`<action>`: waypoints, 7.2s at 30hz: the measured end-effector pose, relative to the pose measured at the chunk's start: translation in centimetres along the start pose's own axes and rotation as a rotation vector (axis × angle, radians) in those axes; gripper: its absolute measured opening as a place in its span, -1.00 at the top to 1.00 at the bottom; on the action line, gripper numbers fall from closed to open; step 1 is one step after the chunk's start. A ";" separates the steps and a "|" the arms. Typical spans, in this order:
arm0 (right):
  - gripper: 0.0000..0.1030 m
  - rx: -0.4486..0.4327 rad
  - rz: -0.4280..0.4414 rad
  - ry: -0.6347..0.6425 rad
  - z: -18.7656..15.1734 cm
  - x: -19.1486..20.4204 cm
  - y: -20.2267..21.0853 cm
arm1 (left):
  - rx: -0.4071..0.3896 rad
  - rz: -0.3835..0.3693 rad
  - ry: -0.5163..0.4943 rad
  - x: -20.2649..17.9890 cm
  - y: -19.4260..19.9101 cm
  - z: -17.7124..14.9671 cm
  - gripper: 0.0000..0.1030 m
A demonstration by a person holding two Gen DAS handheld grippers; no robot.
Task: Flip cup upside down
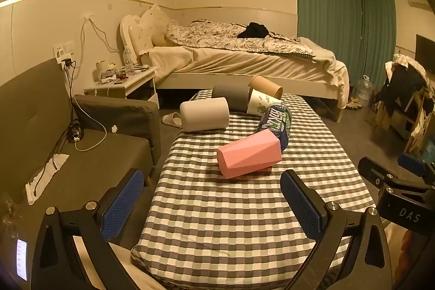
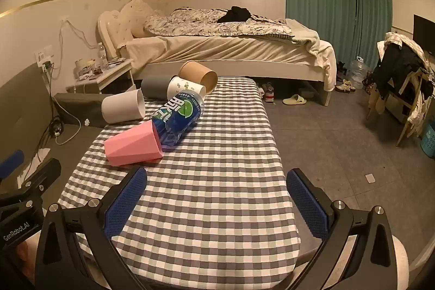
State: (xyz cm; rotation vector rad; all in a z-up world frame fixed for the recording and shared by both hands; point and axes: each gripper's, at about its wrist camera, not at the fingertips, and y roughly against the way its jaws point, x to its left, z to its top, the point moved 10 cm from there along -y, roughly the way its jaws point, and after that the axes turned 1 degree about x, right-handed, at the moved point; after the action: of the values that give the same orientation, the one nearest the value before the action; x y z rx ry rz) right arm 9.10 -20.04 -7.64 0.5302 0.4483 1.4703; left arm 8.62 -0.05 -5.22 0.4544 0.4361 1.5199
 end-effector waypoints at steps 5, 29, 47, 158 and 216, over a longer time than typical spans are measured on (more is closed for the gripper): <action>-0.99 0.002 0.002 0.000 0.0 0.0 0.0 | -0.010 -0.002 0.004 -0.1 0.1 0.4 -1.00; -0.99 0.001 0.002 0.004 0.0 0.1 0.0 | -0.010 -0.004 0.006 0.5 -0.2 0.0 -1.00; -0.99 -0.002 0.006 0.004 0.0 0.4 0.2 | -0.011 -0.005 0.009 0.5 -0.2 0.0 -1.00; -0.99 0.339 0.053 -0.077 4.9 4.8 -15.6 | 0.218 -0.387 -0.690 -0.1 -27.3 6.5 -0.61; -0.99 0.204 -0.042 -0.170 3.8 -3.4 -0.7 | 0.700 -0.454 -0.088 -11.7 -11.1 -6.0 -0.48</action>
State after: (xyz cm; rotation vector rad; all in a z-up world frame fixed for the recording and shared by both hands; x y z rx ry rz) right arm 11.73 -23.72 -5.06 0.7972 0.4741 1.3342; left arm 14.62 -11.67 -16.35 0.8921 0.9384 0.8740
